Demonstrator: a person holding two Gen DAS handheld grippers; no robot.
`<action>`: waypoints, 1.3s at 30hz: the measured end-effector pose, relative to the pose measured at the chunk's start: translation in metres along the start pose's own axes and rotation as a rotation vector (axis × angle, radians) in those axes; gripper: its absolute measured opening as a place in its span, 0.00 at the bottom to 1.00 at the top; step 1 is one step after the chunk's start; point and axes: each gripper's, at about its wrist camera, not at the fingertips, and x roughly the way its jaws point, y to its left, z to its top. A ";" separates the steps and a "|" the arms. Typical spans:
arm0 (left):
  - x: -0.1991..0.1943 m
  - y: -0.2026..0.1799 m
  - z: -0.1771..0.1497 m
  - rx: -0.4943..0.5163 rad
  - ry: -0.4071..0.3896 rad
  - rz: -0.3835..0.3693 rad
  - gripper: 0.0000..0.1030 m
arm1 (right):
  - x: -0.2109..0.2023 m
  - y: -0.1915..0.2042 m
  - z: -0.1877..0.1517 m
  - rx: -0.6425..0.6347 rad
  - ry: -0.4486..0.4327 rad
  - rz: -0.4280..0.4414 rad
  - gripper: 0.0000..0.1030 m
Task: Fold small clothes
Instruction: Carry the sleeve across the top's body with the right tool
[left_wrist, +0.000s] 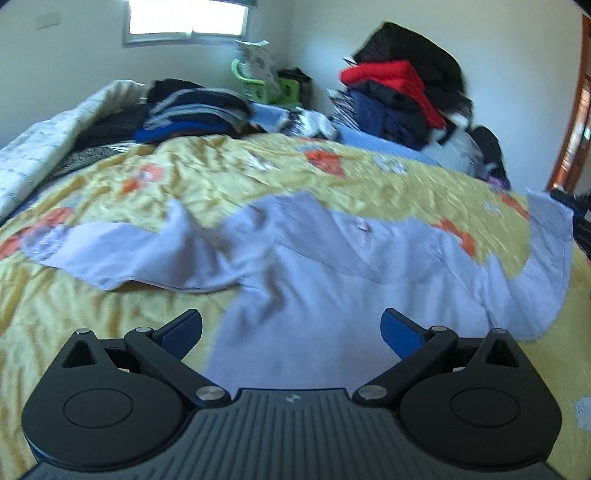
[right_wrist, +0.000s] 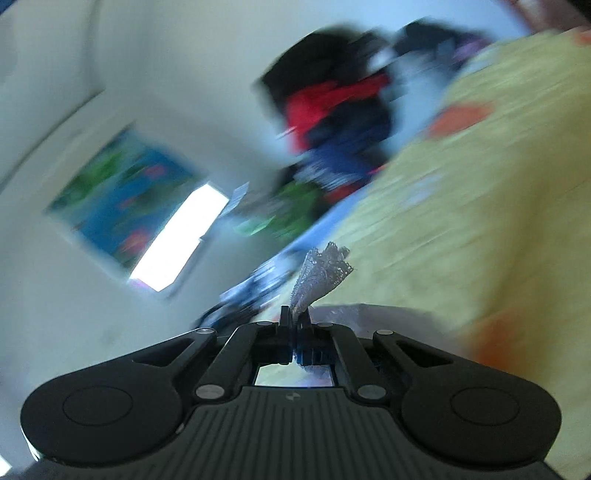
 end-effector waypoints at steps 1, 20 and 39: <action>-0.004 0.006 0.000 -0.013 -0.011 0.012 1.00 | 0.011 0.015 -0.012 -0.002 0.032 0.043 0.06; -0.032 0.078 -0.011 -0.186 -0.094 -0.013 1.00 | 0.144 0.078 -0.197 0.139 0.430 0.108 0.06; -0.028 0.089 -0.009 -0.167 -0.122 -0.034 1.00 | 0.264 0.128 -0.201 0.026 0.414 0.113 0.06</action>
